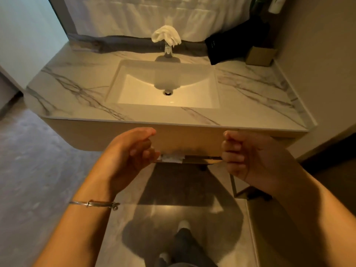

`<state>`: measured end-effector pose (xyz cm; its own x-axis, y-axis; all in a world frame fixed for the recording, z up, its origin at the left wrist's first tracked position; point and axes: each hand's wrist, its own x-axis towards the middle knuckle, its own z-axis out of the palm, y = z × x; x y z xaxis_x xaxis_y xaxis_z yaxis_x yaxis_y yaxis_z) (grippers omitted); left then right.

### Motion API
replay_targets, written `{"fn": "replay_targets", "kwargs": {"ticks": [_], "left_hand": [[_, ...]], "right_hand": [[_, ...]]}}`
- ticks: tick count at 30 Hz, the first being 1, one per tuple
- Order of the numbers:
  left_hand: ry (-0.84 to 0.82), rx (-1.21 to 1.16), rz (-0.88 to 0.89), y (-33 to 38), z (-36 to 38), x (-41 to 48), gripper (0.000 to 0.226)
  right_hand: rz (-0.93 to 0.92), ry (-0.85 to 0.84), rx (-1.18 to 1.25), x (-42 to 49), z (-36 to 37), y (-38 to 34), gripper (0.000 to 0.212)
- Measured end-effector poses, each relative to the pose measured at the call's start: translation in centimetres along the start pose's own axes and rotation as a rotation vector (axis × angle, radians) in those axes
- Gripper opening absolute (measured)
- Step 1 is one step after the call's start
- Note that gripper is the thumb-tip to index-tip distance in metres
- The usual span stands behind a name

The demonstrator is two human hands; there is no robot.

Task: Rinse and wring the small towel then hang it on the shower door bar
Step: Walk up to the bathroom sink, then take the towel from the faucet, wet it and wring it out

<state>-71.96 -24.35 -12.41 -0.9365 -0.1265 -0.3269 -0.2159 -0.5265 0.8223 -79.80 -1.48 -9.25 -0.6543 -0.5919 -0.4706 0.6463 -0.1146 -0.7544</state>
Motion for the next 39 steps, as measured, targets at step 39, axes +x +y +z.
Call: {"fn": "replay_targets", "kwargs": {"ticks": [39], "left_hand": [[0.219, -0.147, 0.025, 14.6, -5.2, 35.5, 0.006]], "right_hand": [[-0.047, -0.089, 0.053, 35.2, 0.2, -22.0, 0.007]]}}
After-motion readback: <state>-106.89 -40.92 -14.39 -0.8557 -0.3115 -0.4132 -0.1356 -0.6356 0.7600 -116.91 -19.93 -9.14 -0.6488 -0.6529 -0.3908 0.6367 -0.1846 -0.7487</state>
